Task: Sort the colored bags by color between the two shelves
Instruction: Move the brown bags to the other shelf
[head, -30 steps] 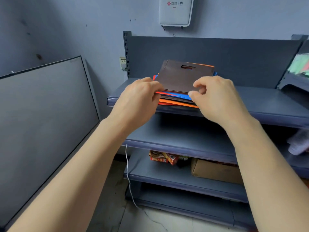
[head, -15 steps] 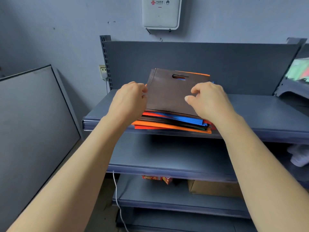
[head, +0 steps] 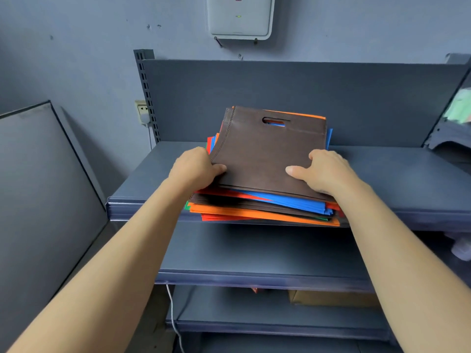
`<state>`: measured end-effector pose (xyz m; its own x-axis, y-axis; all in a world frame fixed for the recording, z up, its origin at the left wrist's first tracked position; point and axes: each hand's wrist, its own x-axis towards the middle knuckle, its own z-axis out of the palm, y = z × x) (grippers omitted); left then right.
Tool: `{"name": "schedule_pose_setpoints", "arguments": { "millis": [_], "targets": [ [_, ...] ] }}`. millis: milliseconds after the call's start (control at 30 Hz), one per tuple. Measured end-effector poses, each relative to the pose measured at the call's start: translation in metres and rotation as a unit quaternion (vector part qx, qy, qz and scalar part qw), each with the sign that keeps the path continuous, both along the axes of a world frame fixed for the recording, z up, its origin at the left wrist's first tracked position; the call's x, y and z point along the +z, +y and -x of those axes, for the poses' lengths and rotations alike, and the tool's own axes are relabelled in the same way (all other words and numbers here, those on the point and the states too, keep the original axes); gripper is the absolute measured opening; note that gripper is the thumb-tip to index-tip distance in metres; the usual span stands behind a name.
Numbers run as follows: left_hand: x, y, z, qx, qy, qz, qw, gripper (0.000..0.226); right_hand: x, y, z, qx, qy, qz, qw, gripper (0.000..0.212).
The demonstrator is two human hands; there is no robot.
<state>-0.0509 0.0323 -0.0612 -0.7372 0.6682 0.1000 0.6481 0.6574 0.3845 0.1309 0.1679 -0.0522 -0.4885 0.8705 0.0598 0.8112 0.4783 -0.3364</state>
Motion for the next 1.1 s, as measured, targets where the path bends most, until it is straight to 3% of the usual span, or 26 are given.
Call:
{"name": "schedule_pose_setpoints", "arguments": {
  "millis": [500, 667, 767, 933, 1100],
  "targets": [
    [0.007, 0.017, -0.008, 0.022, -0.025, -0.036, 0.999, 0.036, 0.004, 0.025, 0.002, 0.056, 0.007, 0.053, 0.997, 0.066],
    [0.011, 0.025, -0.028, -0.054, 0.074, -0.046, 0.995, 0.029, 0.002, 0.031, -0.001, 0.054, 0.005, 0.047, 0.997, 0.068],
    [0.01, 0.027, -0.04, -0.131, 0.12, 0.007, 0.984, 0.04, 0.003, 0.035, -0.004, 0.049, 0.005, 0.047, 0.998, 0.069],
    [0.012, 0.026, -0.055, -0.169, 0.199, 0.092, 0.961, 0.051, 0.006, 0.033, -0.003, 0.056, -0.002, 0.041, 0.998, 0.066],
    [0.015, 0.02, -0.059, -0.191, 0.195, 0.098, 0.957, 0.052, 0.008, 0.032, -0.004, 0.045, -0.002, 0.04, 0.998, 0.067]
  ]
}}
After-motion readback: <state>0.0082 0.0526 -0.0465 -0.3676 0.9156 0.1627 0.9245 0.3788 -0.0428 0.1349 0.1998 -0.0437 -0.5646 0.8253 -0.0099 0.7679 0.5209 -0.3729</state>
